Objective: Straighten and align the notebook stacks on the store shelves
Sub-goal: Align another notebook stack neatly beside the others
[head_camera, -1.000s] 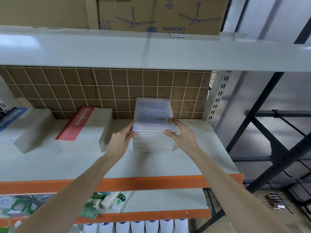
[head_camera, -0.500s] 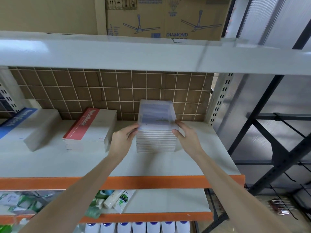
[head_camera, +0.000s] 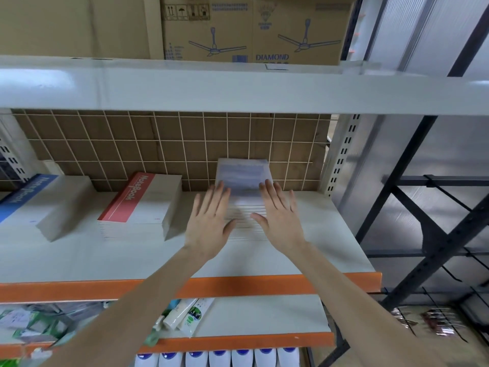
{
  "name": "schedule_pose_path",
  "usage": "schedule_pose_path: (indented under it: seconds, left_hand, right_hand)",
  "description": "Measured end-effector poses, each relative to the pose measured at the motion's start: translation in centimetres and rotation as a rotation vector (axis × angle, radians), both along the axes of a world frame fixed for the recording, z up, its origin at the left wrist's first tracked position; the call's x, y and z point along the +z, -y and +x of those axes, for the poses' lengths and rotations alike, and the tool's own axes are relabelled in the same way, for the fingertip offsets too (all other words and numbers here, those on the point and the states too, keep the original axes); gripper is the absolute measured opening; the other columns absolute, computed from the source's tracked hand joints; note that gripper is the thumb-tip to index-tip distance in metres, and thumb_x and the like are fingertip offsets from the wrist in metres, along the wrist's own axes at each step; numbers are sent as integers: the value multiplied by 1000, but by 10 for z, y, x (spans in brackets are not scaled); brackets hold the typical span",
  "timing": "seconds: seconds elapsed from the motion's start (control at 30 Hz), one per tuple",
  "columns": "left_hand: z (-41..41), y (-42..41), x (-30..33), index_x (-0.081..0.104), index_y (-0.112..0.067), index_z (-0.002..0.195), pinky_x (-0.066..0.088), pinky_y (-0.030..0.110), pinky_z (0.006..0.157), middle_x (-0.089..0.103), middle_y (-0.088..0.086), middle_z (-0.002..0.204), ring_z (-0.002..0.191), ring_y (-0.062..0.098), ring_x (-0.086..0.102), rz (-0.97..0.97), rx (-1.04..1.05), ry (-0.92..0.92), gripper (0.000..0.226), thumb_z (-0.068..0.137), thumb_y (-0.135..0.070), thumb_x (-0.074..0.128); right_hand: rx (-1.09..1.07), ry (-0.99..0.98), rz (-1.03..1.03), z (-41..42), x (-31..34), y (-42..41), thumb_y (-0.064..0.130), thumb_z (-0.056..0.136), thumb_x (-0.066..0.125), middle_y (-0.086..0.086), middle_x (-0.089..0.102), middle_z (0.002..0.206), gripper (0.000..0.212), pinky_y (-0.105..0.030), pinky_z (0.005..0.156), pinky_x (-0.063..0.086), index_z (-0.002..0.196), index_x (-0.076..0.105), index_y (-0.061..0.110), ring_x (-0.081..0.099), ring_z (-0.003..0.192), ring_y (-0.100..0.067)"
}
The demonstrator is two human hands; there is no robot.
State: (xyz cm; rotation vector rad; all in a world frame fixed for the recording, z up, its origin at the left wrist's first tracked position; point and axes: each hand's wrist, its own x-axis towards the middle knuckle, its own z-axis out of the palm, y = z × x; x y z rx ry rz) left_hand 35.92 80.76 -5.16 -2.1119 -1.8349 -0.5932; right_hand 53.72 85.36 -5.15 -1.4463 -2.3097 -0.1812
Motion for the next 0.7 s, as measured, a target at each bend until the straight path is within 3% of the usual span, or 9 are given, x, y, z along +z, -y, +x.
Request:
schedule_pose_path:
  seconds: [0.1,0.2,0.33,0.37,0.43,0.5,0.6,0.7]
  left_hand:
    - [6,-6,-12,-13,-12,146,-14,39,113,-18,3,154,145,22,-9,-69,53,-131,76,97,-52,30]
    - [8,-9,-18,-29,-15,138,-16,39,112,-35,2,144,143,20,-18,-102,101,-163,80,96,-55,26]
    - [10,-10,-19,-33,-14,137,-17,39,111,-39,3,142,136,20,-30,-126,131,-191,83,96,-55,26]
    - [11,-8,-18,-32,-13,137,-19,39,111,-38,4,143,134,19,-32,-122,135,-195,83,97,-55,26]
    - [12,-2,-17,-24,-11,142,-16,40,112,-27,6,150,138,21,-25,-83,122,-164,82,97,-51,32]
    - [11,8,-17,-1,-7,147,1,45,115,-1,11,156,144,28,2,-12,115,-133,83,92,-43,50]
    - [9,21,-27,26,-6,144,23,52,109,27,15,151,138,32,31,59,128,-178,82,81,-39,67]
    - [12,26,-39,12,-11,147,15,49,113,12,13,155,142,28,18,-37,207,-244,83,87,-48,55]
  right_hand:
    - [-17,35,90,-6,-4,4,44,90,57,-11,34,151,69,-53,113,20,143,36,6,32,139,-30]
    - [-33,64,87,-5,-11,1,46,93,51,-8,25,154,70,-52,115,11,147,29,7,21,143,-29]
    - [-36,108,30,-5,-14,-2,50,97,39,-6,7,159,72,-45,115,-8,151,11,11,2,147,-26]
    - [-33,111,30,-5,-13,-1,50,97,38,-6,5,159,72,-45,115,-9,151,9,11,1,147,-26]
    - [-30,92,103,-4,-10,4,48,94,47,-8,18,157,72,-50,116,4,149,21,8,14,145,-28]
    - [-37,75,247,-1,-13,10,44,88,61,-10,33,151,71,-53,111,23,144,37,7,32,139,-29]
    - [-65,133,355,4,-30,19,46,84,64,-8,36,150,73,-51,108,30,143,39,11,33,138,-25]
    - [-96,226,370,8,-44,18,52,88,50,-6,26,153,71,-51,110,26,146,29,16,18,144,-23]
